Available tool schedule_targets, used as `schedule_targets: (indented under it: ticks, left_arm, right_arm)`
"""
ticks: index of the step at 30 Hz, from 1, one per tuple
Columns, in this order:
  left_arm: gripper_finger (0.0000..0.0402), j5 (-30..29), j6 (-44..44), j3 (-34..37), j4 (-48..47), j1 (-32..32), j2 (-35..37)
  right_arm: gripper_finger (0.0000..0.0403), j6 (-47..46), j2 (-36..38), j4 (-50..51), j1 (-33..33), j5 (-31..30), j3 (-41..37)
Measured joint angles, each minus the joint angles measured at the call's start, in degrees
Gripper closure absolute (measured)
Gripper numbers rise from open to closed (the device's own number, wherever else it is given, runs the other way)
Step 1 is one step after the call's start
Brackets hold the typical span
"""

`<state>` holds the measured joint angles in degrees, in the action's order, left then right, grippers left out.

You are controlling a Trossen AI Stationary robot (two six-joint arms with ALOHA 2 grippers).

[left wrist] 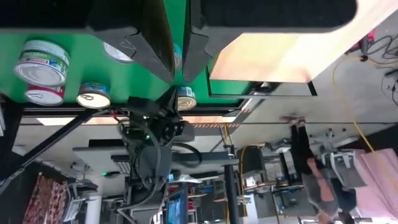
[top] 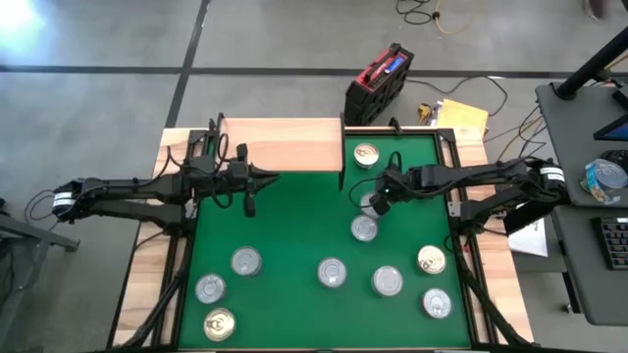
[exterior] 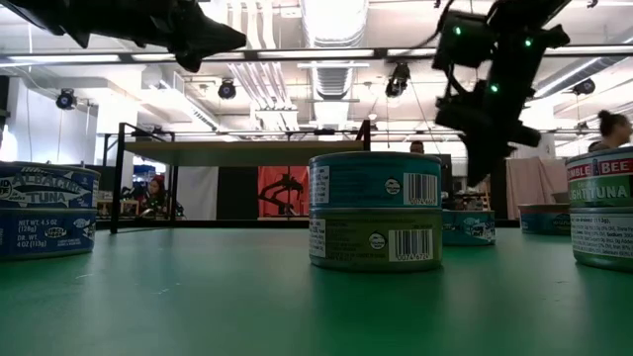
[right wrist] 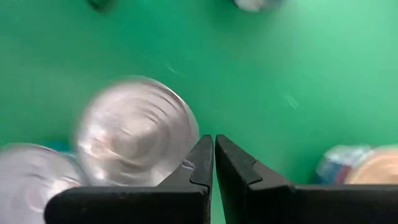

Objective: Stack canned seafood by type on shelf
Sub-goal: Put the top right blue tuna can on the shelf

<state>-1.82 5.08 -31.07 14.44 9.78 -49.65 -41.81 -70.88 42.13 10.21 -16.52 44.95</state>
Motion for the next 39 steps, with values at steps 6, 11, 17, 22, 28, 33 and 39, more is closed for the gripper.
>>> schedule_targets:
  ticks: [6, 11, 17, 22, 28, 33, 39]
  left_arm:
    - [0.0385, 0.4, -1.2, 0.0, -2.5, -0.1, 0.0]
    - [0.0385, 1.4, -1.5, 0.0, -2.7, -1.5, 0.0]
    - [0.0385, 1.5, -1.5, 0.0, -3.8, -4.3, 0.0]
    - [0.0385, 1.4, -2.8, 0.0, -5.1, -6.3, -0.2]
    - [0.0385, 1.1, -4.3, 0.0, -5.2, -7.6, -2.7]
    - [0.0385, 1.0, -5.9, 0.0, -5.1, -7.7, -5.3]
    - [0.0385, 0.8, -7.0, 0.0, -3.1, -7.9, -7.9]
  right_arm:
    - [0.0394, -4.4, -2.7, 3.6, -0.5, 0.5, -0.5]
    - [0.0394, -5.1, -6.6, 2.8, -1.0, 1.8, -0.6]
    - [0.0394, -2.4, -10.9, -6.3, -2.0, 4.4, -0.6]
    - [0.0394, -0.2, -13.0, -14.9, -2.2, 8.6, -0.6]
    - [0.0394, 4.0, -15.5, -23.3, -2.2, 9.0, -0.6]
    - [0.0394, 4.1, -15.6, -20.5, -1.9, 4.2, -0.3]
    - [0.0394, 5.1, -11.9, -19.9, -2.1, -2.9, 0.0]
